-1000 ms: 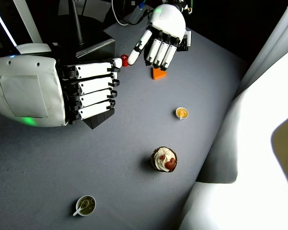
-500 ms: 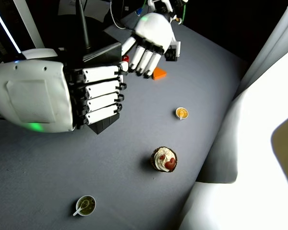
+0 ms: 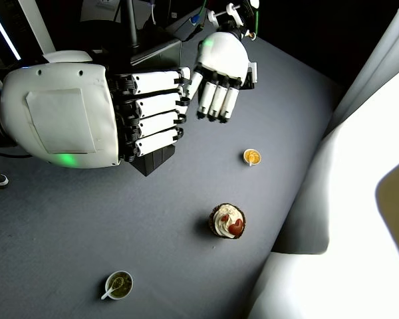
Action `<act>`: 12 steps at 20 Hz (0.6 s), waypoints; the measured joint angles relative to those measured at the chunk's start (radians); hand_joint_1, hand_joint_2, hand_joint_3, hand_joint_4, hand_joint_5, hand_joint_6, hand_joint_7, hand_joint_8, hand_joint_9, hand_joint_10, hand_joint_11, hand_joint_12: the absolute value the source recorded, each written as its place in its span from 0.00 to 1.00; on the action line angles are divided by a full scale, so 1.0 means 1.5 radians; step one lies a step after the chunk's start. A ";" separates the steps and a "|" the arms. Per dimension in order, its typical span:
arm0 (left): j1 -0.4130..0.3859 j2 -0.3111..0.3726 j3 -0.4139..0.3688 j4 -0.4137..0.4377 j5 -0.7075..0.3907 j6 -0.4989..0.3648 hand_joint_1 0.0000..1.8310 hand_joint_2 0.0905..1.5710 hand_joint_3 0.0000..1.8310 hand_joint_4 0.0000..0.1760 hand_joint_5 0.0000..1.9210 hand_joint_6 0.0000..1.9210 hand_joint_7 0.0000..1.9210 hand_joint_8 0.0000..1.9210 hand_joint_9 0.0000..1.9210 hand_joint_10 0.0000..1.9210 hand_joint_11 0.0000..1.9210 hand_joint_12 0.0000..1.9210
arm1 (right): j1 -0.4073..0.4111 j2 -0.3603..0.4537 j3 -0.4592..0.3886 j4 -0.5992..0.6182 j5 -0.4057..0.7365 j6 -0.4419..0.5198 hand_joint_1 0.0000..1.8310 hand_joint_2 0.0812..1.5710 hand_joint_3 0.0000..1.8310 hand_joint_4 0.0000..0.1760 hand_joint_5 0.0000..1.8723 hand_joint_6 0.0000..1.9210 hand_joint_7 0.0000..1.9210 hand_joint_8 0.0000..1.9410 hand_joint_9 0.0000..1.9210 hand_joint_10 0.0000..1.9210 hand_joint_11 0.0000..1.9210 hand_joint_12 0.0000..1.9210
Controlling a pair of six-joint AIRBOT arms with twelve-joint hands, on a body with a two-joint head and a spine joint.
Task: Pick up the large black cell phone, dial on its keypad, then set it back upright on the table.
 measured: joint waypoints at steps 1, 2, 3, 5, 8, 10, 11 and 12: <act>-0.004 -0.004 0.000 -0.001 0.007 0.003 0.78 0.83 0.03 1.00 0.03 0.00 0.24 0.88 0.26 1.00 0.11 1.00 | 0.000 0.000 0.000 0.000 -0.003 0.000 0.81 0.70 0.00 0.00 0.49 0.48 0.46 0.53 0.46 0.63 0.41 0.86; -0.007 -0.008 0.000 -0.005 0.007 0.003 0.79 0.83 0.03 1.00 0.03 0.00 0.25 0.88 0.26 1.00 0.10 1.00 | 0.001 0.000 0.000 -0.001 -0.005 0.000 0.81 0.71 0.00 0.00 0.48 0.49 0.45 0.54 0.45 0.64 0.40 0.87; -0.012 -0.011 0.000 -0.008 0.008 0.003 0.71 0.84 0.03 1.00 0.02 0.00 0.27 0.91 0.30 1.00 0.12 1.00 | 0.002 0.000 0.000 -0.002 -0.006 0.000 0.81 0.71 0.00 0.00 0.49 0.47 0.45 0.54 0.45 0.65 0.41 0.87; -0.022 -0.025 0.000 -0.010 0.007 0.002 0.78 0.83 0.03 1.00 0.03 0.00 0.25 0.88 0.27 1.00 0.11 1.00 | 0.005 -0.001 0.002 -0.005 -0.009 0.000 0.76 0.70 0.00 0.00 0.52 0.45 0.47 0.54 0.45 0.70 0.42 0.75; -0.045 -0.038 0.000 0.001 0.024 -0.006 0.79 0.72 0.20 0.99 0.02 0.00 0.25 0.89 0.28 1.00 0.14 1.00 | 0.005 -0.003 0.010 -0.013 -0.011 0.001 0.75 0.71 0.00 0.00 0.52 0.45 0.46 0.57 0.44 0.73 0.40 0.75; -0.047 -0.040 0.001 0.000 0.026 -0.016 0.79 0.72 0.20 0.99 0.02 0.00 0.25 0.89 0.28 1.00 0.14 1.00 | 0.005 -0.003 0.015 -0.014 -0.010 0.002 0.75 0.71 0.00 0.00 0.52 0.45 0.46 0.57 0.44 0.73 0.40 0.75; -0.047 -0.038 0.001 0.005 0.027 -0.021 0.79 0.72 0.21 1.00 0.02 0.00 0.26 0.89 0.28 1.00 0.18 1.00 | 0.005 -0.006 0.016 -0.015 -0.011 0.001 0.75 0.72 0.00 0.00 0.50 0.48 0.45 0.59 0.43 0.75 0.40 0.75; -0.047 -0.030 0.001 0.021 0.025 -0.033 0.71 0.77 0.15 1.00 0.02 0.00 0.27 0.92 0.30 1.00 0.19 1.00 | 0.005 -0.007 0.016 -0.016 -0.012 0.003 0.75 0.72 0.00 0.00 0.51 0.46 0.45 0.58 0.43 0.75 0.41 0.76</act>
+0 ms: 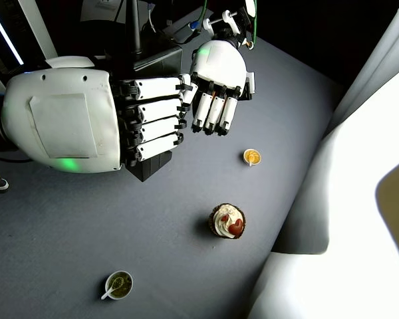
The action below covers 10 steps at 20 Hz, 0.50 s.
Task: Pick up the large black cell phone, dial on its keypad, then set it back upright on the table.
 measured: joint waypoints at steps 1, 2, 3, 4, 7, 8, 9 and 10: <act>0.000 0.005 0.000 0.007 -0.004 -0.005 0.71 0.77 0.15 1.00 0.02 0.00 0.27 0.92 0.30 1.00 0.19 1.00 | 0.000 -0.001 0.000 -0.002 0.000 0.001 0.75 0.72 0.00 0.00 0.51 0.46 0.45 0.58 0.43 0.75 0.41 0.76; 0.001 0.019 0.000 0.027 -0.013 -0.016 0.79 0.70 0.23 1.00 0.02 0.00 0.26 0.90 0.29 1.00 0.19 1.00 | 0.000 -0.001 0.000 -0.004 0.000 -0.001 0.75 0.72 0.00 0.00 0.51 0.48 0.45 0.58 0.44 0.74 0.40 0.76; 0.008 0.038 -0.001 0.032 -0.030 -0.018 0.80 0.68 0.27 0.97 0.03 0.00 0.26 0.90 0.29 1.00 0.20 1.00 | 0.000 -0.001 0.001 0.002 0.000 -0.001 0.75 0.72 0.00 0.00 0.51 0.48 0.45 0.58 0.44 0.73 0.40 0.75; 0.014 0.051 -0.001 0.029 -0.035 -0.021 0.80 0.68 0.27 0.99 0.03 0.00 0.26 0.90 0.29 1.00 0.20 1.00 | 0.000 -0.001 0.003 0.001 0.000 -0.001 0.75 0.71 0.00 0.00 0.52 0.46 0.46 0.55 0.45 0.72 0.41 0.74; 0.028 0.073 -0.001 0.025 -0.032 -0.021 0.69 0.79 0.13 1.00 0.02 0.00 0.27 0.93 0.32 1.00 0.20 1.00 | 0.000 -0.001 0.003 0.004 0.001 -0.001 0.74 0.72 0.00 0.00 0.50 0.49 0.43 0.61 0.43 0.74 0.41 0.75; 0.028 0.073 -0.001 0.013 -0.034 -0.018 0.77 0.73 0.19 1.00 0.02 0.00 0.26 0.90 0.29 1.00 0.19 1.00 | 0.000 -0.001 0.003 0.003 0.000 -0.001 0.75 0.72 0.00 0.00 0.49 0.51 0.44 0.59 0.44 0.73 0.41 0.75; 0.028 0.073 -0.001 0.001 -0.036 -0.019 0.79 0.72 0.20 1.00 0.02 0.00 0.26 0.89 0.28 1.00 0.18 1.00 | 0.002 -0.001 0.003 0.001 0.000 -0.001 0.75 0.72 0.00 0.00 0.49 0.50 0.44 0.59 0.44 0.74 0.41 0.75; 0.028 0.073 -0.001 -0.005 -0.039 -0.020 0.79 0.72 0.21 1.00 0.02 0.00 0.25 0.89 0.28 1.00 0.16 1.00 | 0.003 -0.002 0.005 0.000 -0.001 -0.001 0.74 0.72 0.00 0.00 0.48 0.50 0.44 0.61 0.43 0.75 0.41 0.76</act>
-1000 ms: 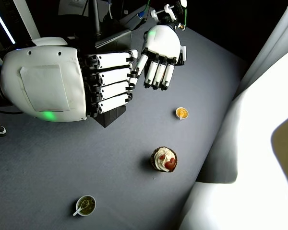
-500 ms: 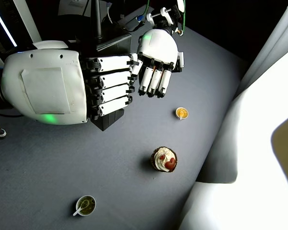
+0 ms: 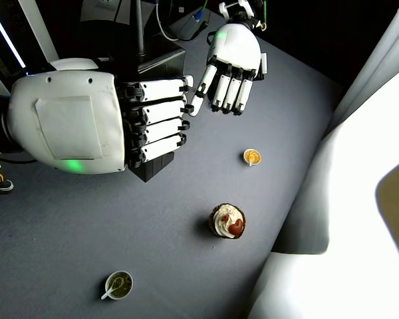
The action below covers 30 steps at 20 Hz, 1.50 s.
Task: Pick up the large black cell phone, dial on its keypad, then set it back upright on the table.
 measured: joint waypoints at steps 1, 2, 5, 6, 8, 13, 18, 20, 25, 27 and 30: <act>0.000 0.000 0.000 0.000 -0.003 -0.005 0.79 0.72 0.21 1.00 0.02 0.00 0.25 0.90 0.29 1.00 0.18 1.00 | 0.000 -0.001 0.004 -0.002 0.001 0.000 0.75 0.72 0.00 0.00 0.49 0.49 0.44 0.61 0.43 0.75 0.41 0.76; 0.000 0.000 0.000 0.001 -0.012 -0.013 0.79 0.72 0.21 1.00 0.03 0.00 0.25 0.90 0.29 1.00 0.17 1.00 | 0.000 -0.001 0.006 0.001 0.001 0.000 0.75 0.72 0.00 0.00 0.49 0.47 0.45 0.60 0.43 0.75 0.41 0.77; 0.000 -0.003 0.000 0.008 -0.025 -0.024 0.70 0.81 0.08 1.00 0.02 0.00 0.27 0.91 0.30 1.00 0.17 1.00 | 0.000 -0.001 0.007 0.000 0.000 -0.001 0.81 0.70 0.00 0.00 0.52 0.40 0.46 0.55 0.45 0.65 0.41 0.86; 0.000 -0.006 0.000 0.010 -0.027 -0.030 0.69 0.82 0.07 1.00 0.02 0.00 0.27 0.92 0.30 1.00 0.19 1.00 | 0.000 -0.001 0.007 -0.001 0.000 -0.001 0.76 0.70 0.00 0.00 0.54 0.41 0.48 0.54 0.46 0.68 0.43 0.76; 0.000 -0.018 0.000 0.025 -0.036 -0.045 0.77 0.81 0.07 0.98 0.02 0.00 0.25 0.90 0.27 1.00 0.19 1.00 | 0.000 -0.002 0.007 -0.001 0.000 -0.001 0.80 0.72 0.00 0.00 0.50 0.45 0.42 0.61 0.42 0.71 0.39 0.88; -0.001 -0.047 0.000 0.038 -0.058 -0.053 0.70 0.83 0.04 1.00 0.03 0.00 0.28 0.91 0.29 1.00 0.14 1.00 | 0.000 -0.003 0.007 -0.001 0.000 -0.001 0.76 0.72 0.00 0.00 0.50 0.46 0.43 0.61 0.43 0.74 0.40 0.79; -0.002 -0.083 0.000 0.039 -0.056 -0.050 0.79 0.82 0.05 1.00 0.02 0.00 0.24 0.89 0.27 1.00 0.17 1.00 | 0.000 -0.003 0.007 -0.002 -0.001 -0.002 0.81 0.70 0.00 0.00 0.52 0.42 0.45 0.55 0.45 0.64 0.42 0.86; -0.008 -0.085 0.000 0.045 -0.053 -0.046 0.79 0.82 0.05 1.00 0.03 0.00 0.24 0.89 0.27 1.00 0.17 1.00 | 0.000 -0.003 0.007 -0.002 0.000 -0.002 0.81 0.69 0.00 0.00 0.54 0.38 0.47 0.52 0.47 0.61 0.41 0.85; -0.008 -0.057 0.013 0.053 -0.047 -0.042 0.79 0.82 0.06 1.00 0.03 0.00 0.24 0.89 0.27 1.00 0.15 1.00 | 0.000 0.003 0.004 -0.002 0.000 -0.002 0.80 0.70 0.00 0.00 0.53 0.43 0.45 0.54 0.46 0.64 0.42 0.83; -0.008 -0.030 0.014 0.045 -0.047 -0.048 0.79 0.82 0.06 1.00 0.03 0.00 0.24 0.89 0.27 1.00 0.15 1.00 | 0.000 0.005 0.004 -0.001 0.001 -0.002 0.75 0.70 0.00 0.00 0.53 0.44 0.47 0.55 0.47 0.69 0.43 0.73; -0.002 0.008 0.014 0.041 -0.057 -0.067 0.78 0.82 0.06 0.93 0.03 0.00 0.23 0.89 0.27 1.00 0.14 1.00 | -0.002 0.006 0.005 -0.004 0.009 -0.002 0.75 0.71 0.00 0.00 0.51 0.47 0.45 0.58 0.45 0.71 0.41 0.75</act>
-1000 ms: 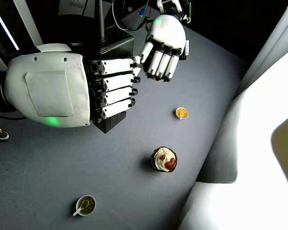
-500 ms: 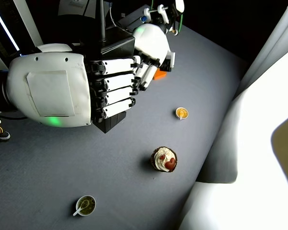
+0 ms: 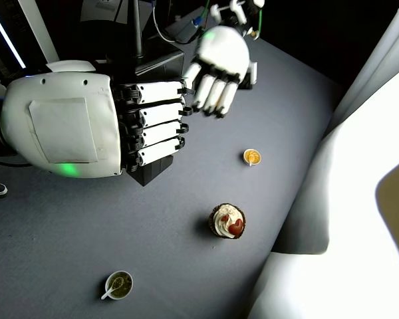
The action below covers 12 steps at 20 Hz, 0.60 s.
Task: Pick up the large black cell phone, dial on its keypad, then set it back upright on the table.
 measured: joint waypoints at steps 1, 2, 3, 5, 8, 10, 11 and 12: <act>0.009 0.010 0.000 -0.005 -0.009 -0.002 0.79 0.82 0.06 0.92 0.03 0.00 0.24 0.89 0.27 1.00 0.13 1.00 | -0.002 0.000 0.003 -0.002 0.004 -0.001 0.75 0.71 0.00 0.00 0.51 0.47 0.46 0.57 0.45 0.71 0.40 0.76; 0.033 0.026 -0.001 -0.049 -0.026 -0.012 0.78 0.82 0.05 0.97 0.03 0.00 0.23 0.89 0.26 1.00 0.10 1.00 | -0.007 0.000 0.007 -0.001 0.011 0.000 0.75 0.72 0.00 0.00 0.51 0.49 0.44 0.60 0.43 0.73 0.39 0.77; 0.052 0.039 0.000 -0.080 -0.038 -0.029 0.71 0.85 0.03 0.99 0.05 0.00 0.26 0.92 0.29 1.00 0.16 1.00 | -0.011 0.003 0.008 0.001 0.015 0.000 0.75 0.72 0.00 0.00 0.51 0.47 0.44 0.60 0.43 0.74 0.39 0.77; 0.073 0.060 0.003 -0.079 -0.049 -0.099 0.70 0.83 0.01 0.86 0.08 0.01 0.29 0.88 0.35 1.00 0.26 1.00 | -0.030 0.007 0.009 0.009 0.040 -0.001 0.75 0.71 0.00 0.00 0.51 0.47 0.46 0.58 0.45 0.70 0.41 0.74; 0.056 0.068 0.002 -0.005 -0.080 -0.202 0.70 0.80 0.00 0.62 0.11 0.01 0.34 0.81 0.34 1.00 0.26 1.00 | -0.048 0.006 0.009 0.015 0.067 -0.001 0.75 0.72 0.00 0.00 0.50 0.48 0.44 0.62 0.43 0.73 0.38 0.77; 0.038 0.075 -0.001 0.034 -0.111 -0.265 0.69 0.82 0.00 0.36 0.12 0.00 0.32 0.82 0.30 0.85 0.30 0.96 | -0.060 0.005 0.010 0.031 0.088 0.000 0.80 0.72 0.00 0.00 0.50 0.44 0.43 0.60 0.44 0.68 0.39 0.87; 0.038 0.080 -0.001 0.046 -0.119 -0.281 0.68 0.83 0.00 0.28 0.14 0.00 0.31 0.82 0.30 0.73 0.30 0.87 | -0.065 0.005 0.013 0.033 0.095 0.000 0.81 0.71 0.00 0.00 0.50 0.45 0.43 0.59 0.44 0.66 0.39 0.88; 0.038 0.088 0.000 0.073 -0.128 -0.305 0.46 0.82 0.00 0.33 0.16 0.00 0.27 0.56 0.30 0.65 0.30 0.81 | -0.065 0.003 0.016 0.042 0.097 -0.001 0.81 0.72 0.00 0.00 0.49 0.47 0.43 0.59 0.44 0.65 0.39 0.89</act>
